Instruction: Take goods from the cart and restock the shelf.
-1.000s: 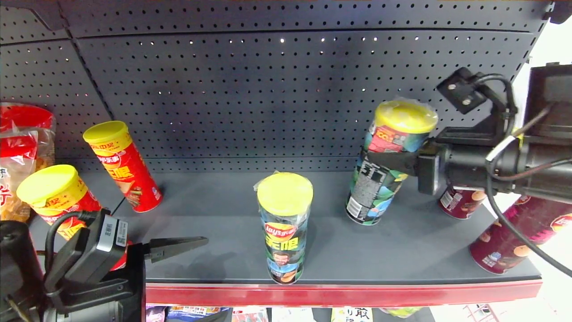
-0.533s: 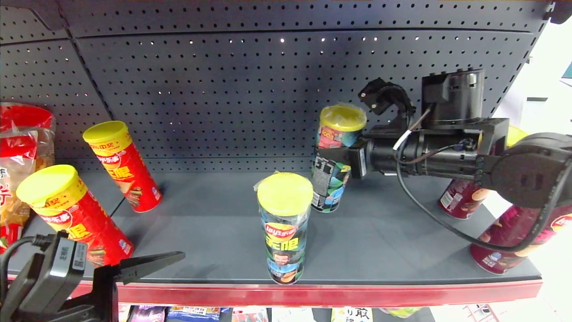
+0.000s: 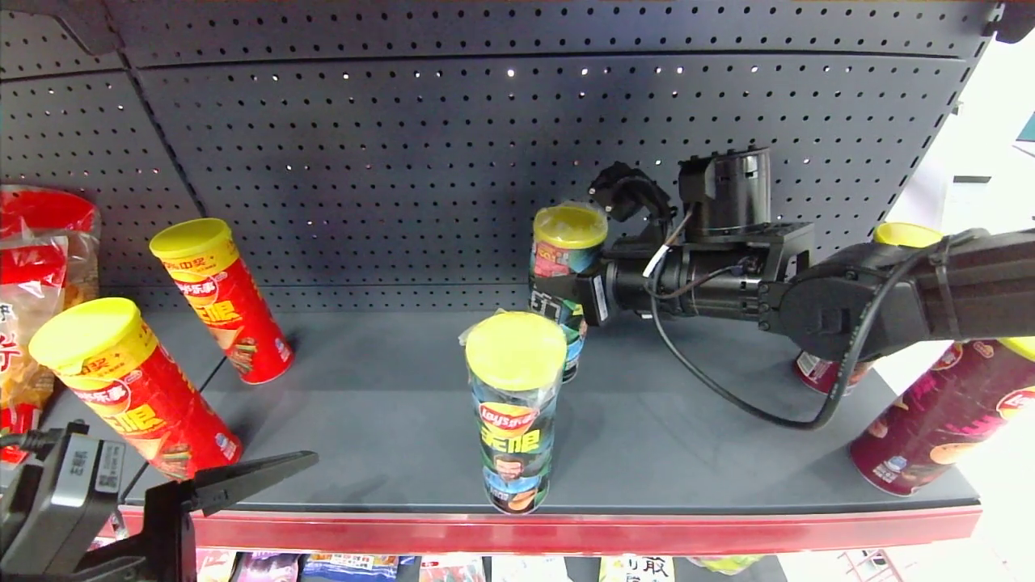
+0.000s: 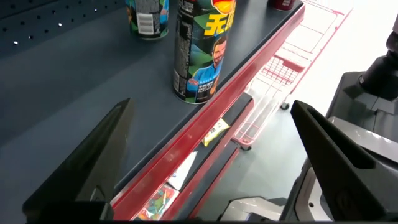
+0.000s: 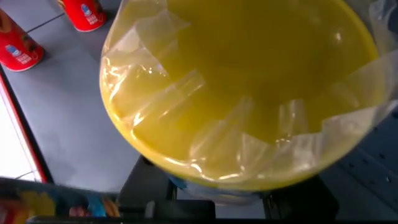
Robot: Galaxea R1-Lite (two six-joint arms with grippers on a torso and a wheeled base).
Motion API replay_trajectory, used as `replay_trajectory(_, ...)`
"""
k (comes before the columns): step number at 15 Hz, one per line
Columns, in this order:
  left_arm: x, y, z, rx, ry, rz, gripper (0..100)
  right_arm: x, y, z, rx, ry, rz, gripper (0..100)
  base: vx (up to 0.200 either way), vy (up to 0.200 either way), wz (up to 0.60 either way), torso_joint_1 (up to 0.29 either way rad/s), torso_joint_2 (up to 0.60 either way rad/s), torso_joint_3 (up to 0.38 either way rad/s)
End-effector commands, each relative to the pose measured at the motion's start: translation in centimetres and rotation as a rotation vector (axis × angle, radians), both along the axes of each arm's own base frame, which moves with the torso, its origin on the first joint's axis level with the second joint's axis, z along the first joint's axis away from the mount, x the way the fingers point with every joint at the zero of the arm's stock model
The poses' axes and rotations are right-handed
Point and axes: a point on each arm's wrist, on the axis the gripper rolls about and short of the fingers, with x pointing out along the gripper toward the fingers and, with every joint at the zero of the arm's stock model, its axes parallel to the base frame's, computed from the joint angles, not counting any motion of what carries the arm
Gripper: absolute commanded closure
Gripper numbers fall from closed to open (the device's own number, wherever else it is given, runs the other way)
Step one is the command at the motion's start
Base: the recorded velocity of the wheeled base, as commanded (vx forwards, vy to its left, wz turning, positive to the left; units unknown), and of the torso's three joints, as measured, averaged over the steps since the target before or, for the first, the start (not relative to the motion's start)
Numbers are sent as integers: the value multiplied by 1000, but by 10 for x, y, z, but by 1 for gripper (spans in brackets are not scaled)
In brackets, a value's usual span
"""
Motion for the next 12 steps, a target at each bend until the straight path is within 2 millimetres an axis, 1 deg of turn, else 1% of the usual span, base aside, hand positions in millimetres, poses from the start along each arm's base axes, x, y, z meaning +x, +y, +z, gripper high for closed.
replay_trajectory(1,1,0,1,-2,-3,4,0,2,4,-2,-2,2,6,100,0,0,0,0,0,0)
replay_trajectory(8,2,0,2,-3,-7,3,0,-2,7,-6,-11,15,16,100,0,0,0,0,0,0)
replay_trajectory(9,2,0,2,-3,-7,3,0,-3,6,-7,-14,19,17,0,0,0,0,0,0,0)
replay_trajectory(12,2,-1,2,-3,-6,3,0,-7,7,-8,-3,9,17,0,0,0,0,0,0,0)
